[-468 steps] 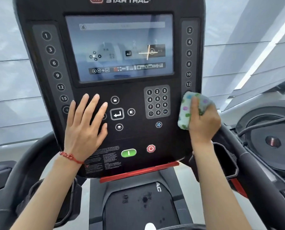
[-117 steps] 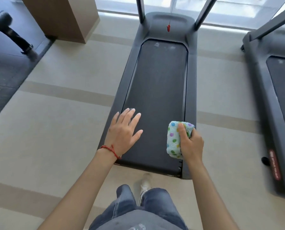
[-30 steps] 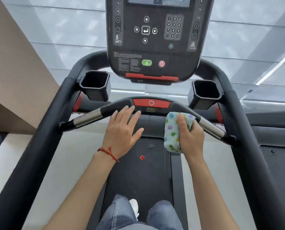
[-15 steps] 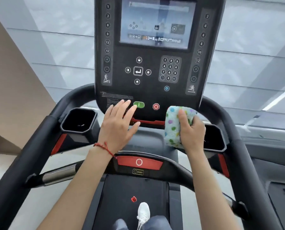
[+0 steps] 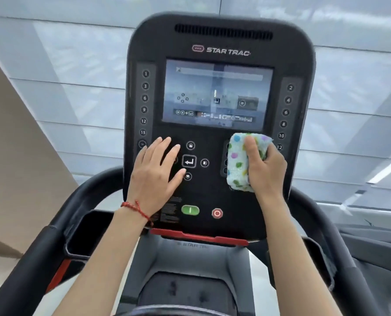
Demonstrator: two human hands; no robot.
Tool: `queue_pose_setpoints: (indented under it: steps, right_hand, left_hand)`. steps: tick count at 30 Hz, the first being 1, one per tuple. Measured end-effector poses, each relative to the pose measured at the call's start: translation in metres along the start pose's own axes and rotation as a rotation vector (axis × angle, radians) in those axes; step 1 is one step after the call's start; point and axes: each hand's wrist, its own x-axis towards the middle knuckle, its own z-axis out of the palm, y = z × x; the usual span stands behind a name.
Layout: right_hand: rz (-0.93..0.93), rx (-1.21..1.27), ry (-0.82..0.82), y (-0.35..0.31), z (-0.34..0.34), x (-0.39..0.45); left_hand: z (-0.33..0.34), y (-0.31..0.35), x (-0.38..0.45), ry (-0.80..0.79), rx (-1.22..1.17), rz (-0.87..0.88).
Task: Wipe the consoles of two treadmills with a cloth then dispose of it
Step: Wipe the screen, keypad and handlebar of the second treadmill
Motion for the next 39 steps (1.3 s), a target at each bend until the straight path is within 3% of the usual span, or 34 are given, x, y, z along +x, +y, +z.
queue_pose_setpoints:
  steps: [10,15,23,27,34,39]
  right_hand:
    - [-0.181,-0.187,0.307,-0.033,0.026,0.086]
    - [-0.262,-0.468,0.483,-0.026,0.036,0.102]
    - [-0.199,-0.472,0.588,-0.034,0.064,0.101]
    - [-0.287,-0.495,0.583,-0.048,0.097,0.096]
    - [-0.440,-0.497,0.361,-0.077,0.165,0.084]
    - [-0.567,-0.523,0.304,-0.087,0.183,0.083]
  left_hand:
    - [0.018,-0.035,0.053,0.165,-0.038,0.038]
    - [0.031,-0.053,0.051,0.208,0.016,0.031]
    - [0.040,-0.059,0.047,0.211,0.039,0.057]
    - [0.040,-0.061,0.046,0.197,0.026,0.065]
    - [0.041,-0.060,0.047,0.207,0.002,0.059]
    - [0.041,-0.058,0.047,0.209,-0.006,0.051]
